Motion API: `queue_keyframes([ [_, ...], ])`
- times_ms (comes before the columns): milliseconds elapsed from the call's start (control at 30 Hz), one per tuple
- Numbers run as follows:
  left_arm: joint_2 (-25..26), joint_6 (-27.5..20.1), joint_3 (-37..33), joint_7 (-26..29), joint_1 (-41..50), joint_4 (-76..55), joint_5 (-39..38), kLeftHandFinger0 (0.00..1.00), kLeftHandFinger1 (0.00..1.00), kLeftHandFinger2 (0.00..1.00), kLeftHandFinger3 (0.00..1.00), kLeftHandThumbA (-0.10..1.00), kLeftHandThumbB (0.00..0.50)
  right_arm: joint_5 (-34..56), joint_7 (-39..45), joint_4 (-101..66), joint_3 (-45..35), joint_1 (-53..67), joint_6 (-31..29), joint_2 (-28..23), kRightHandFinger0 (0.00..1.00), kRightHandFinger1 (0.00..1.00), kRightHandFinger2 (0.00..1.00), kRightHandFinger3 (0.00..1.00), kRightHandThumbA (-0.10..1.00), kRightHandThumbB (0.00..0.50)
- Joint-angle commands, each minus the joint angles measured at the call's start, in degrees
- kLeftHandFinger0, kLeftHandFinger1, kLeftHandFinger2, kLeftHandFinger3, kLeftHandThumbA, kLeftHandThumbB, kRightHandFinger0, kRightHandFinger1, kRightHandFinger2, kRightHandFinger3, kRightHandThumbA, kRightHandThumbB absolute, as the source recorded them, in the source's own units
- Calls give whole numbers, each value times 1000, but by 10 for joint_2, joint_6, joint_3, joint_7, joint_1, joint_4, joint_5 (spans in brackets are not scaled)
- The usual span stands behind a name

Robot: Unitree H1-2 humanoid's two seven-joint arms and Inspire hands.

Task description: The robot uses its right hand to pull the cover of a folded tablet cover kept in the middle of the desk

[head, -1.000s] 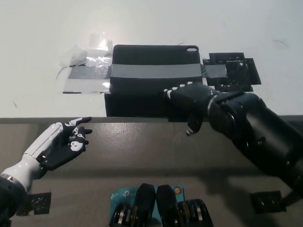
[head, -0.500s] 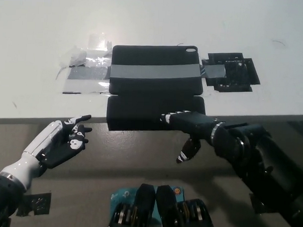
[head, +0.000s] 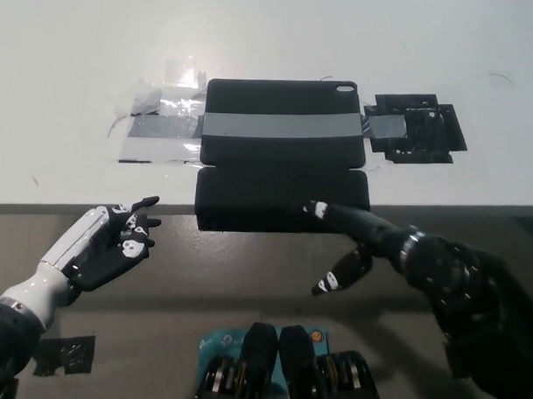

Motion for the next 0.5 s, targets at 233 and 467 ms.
queue_keyframes([
  [233, 20, 0, 5, -12, -5, 3, 0, 744, 830, 940, 1000, 1000, 138, 154, -34, -207, -160, 59, -15, -14, 1000, 1000, 1000, 1000, 1000, 340],
  [467, 18, -3, 4, -12, -3, 7, 1, 724, 811, 917, 1000, 1000, 154, 207, -96, -225, -277, 123, -47, -5, 943, 937, 954, 1000, 1000, 191],
])
